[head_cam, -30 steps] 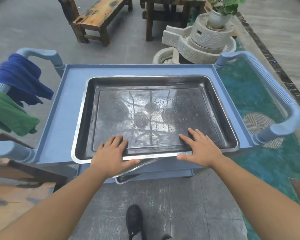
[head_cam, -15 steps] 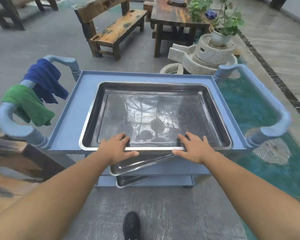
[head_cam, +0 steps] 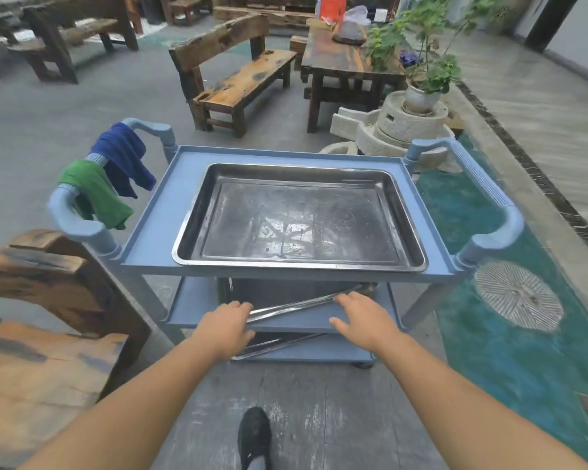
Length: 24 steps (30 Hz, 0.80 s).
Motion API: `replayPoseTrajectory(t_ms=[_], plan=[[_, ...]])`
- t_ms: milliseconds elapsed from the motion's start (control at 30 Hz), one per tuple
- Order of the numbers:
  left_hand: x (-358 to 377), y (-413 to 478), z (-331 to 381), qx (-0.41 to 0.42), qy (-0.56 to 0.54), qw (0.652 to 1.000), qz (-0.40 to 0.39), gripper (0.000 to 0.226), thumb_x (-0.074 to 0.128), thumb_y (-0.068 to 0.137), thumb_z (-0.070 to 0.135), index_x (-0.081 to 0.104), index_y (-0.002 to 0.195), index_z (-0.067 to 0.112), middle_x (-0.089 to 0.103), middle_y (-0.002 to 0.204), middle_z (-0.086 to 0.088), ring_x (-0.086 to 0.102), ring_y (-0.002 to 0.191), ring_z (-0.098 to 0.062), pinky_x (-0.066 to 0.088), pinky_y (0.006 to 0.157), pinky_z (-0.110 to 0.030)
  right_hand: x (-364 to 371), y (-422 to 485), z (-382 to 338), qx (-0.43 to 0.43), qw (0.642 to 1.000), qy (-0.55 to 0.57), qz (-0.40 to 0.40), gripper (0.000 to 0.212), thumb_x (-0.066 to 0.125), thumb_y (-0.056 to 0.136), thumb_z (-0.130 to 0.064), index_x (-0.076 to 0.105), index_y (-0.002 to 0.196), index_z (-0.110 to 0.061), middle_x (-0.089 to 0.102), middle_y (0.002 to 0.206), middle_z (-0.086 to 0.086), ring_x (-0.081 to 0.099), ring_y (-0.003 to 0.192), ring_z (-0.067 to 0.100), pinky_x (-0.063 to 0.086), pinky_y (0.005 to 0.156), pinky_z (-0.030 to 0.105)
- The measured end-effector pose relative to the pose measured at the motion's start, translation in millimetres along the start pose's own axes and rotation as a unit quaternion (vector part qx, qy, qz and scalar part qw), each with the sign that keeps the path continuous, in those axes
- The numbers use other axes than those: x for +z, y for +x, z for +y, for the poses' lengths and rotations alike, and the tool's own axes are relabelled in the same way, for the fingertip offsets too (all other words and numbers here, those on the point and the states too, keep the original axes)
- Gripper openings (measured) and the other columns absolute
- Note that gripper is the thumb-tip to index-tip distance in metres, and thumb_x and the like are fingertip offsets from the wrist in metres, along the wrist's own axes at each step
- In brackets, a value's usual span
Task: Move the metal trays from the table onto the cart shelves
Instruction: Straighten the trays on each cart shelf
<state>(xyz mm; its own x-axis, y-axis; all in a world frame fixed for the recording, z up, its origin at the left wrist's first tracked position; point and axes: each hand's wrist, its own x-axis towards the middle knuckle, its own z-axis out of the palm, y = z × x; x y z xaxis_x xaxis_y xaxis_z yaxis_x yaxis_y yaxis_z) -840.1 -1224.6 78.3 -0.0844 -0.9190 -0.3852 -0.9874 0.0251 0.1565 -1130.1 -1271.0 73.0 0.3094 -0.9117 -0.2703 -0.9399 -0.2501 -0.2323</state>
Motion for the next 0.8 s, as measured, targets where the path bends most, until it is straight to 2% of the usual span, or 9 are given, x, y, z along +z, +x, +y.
replayPoseTrajectory(t_ms=[100, 200, 300, 400, 467, 633, 800], plan=[[17, -7, 10, 0.019, 0.072, 0.995, -0.067, 0.047, 0.054, 0.093, 0.043, 0.047, 0.131, 0.016, 0.053, 0.127, -0.006, 0.052, 0.119, -0.029, 0.046, 0.095, -0.044, 5, 7, 3, 0.016, 0.998, -0.022, -0.060, 0.068, 0.048, 0.090, -0.062, 0.038, 0.143, -0.020, 0.047, 0.139, 0.007, 0.043, 0.130, 0.027, 0.045, 0.095, 0.044], [26, 0, 13, 0.021, 0.043, 0.997, -0.054, 0.039, 0.053, 0.094, 0.040, 0.051, 0.123, 0.013, 0.058, 0.122, -0.007, 0.056, 0.112, -0.029, 0.048, 0.092, -0.042, 17, 14, 5, 0.038, 0.994, -0.001, -0.098, 0.076, 0.046, 0.088, -0.066, 0.034, 0.146, -0.019, 0.044, 0.142, 0.010, 0.042, 0.131, 0.030, 0.044, 0.099, 0.045], [28, 16, 10, 0.017, 0.010, 0.999, -0.039, 0.040, 0.053, 0.094, 0.040, 0.051, 0.124, 0.013, 0.057, 0.123, -0.006, 0.057, 0.113, -0.029, 0.049, 0.093, -0.042, 32, 22, 11, 0.057, 0.991, 0.008, -0.119, 0.079, 0.047, 0.089, -0.067, 0.032, 0.148, -0.017, 0.043, 0.142, 0.011, 0.041, 0.131, 0.031, 0.043, 0.101, 0.046], [32, 39, -1, 0.029, 0.018, 0.999, -0.042, 0.033, 0.052, 0.095, 0.040, 0.052, 0.115, 0.015, 0.058, 0.116, -0.007, 0.059, 0.106, -0.029, 0.051, 0.088, -0.043, 46, 37, 19, 0.069, 0.989, 0.015, -0.128, 0.078, 0.047, 0.090, -0.065, 0.031, 0.149, -0.017, 0.042, 0.143, 0.011, 0.042, 0.131, 0.031, 0.043, 0.101, 0.045], [44, 58, -8, 0.028, 0.019, 0.998, -0.050, 0.034, 0.053, 0.095, 0.041, 0.053, 0.117, 0.015, 0.058, 0.116, -0.006, 0.059, 0.105, -0.029, 0.052, 0.088, -0.043, 64, 47, 27, 0.073, 0.988, 0.024, -0.132, 0.076, 0.047, 0.090, -0.064, 0.032, 0.148, -0.017, 0.043, 0.142, 0.011, 0.042, 0.130, 0.030, 0.044, 0.100, 0.044], [100, 111, -19, 0.034, 0.040, 0.998, -0.037, 0.056, 0.051, 0.092, 0.051, 0.044, 0.138, 0.018, 0.054, 0.129, -0.005, 0.054, 0.117, -0.027, 0.047, 0.096, -0.041, 117, 86, 55, 0.066, 0.993, 0.028, -0.092, 0.076, 0.044, 0.090, -0.066, 0.034, 0.148, -0.018, 0.037, 0.150, 0.011, 0.036, 0.137, 0.029, 0.039, 0.107, 0.043], [177, 191, -32, 0.043, 0.087, 0.995, 0.018, 0.071, 0.044, 0.087, 0.068, 0.040, 0.139, 0.019, 0.047, 0.136, -0.005, 0.048, 0.124, -0.028, 0.044, 0.098, -0.045, 184, 152, 94, 0.029, 0.999, 0.027, -0.015, 0.079, 0.045, 0.089, -0.068, 0.029, 0.150, -0.020, 0.025, 0.158, 0.013, 0.020, 0.146, 0.028, 0.030, 0.114, 0.046]])
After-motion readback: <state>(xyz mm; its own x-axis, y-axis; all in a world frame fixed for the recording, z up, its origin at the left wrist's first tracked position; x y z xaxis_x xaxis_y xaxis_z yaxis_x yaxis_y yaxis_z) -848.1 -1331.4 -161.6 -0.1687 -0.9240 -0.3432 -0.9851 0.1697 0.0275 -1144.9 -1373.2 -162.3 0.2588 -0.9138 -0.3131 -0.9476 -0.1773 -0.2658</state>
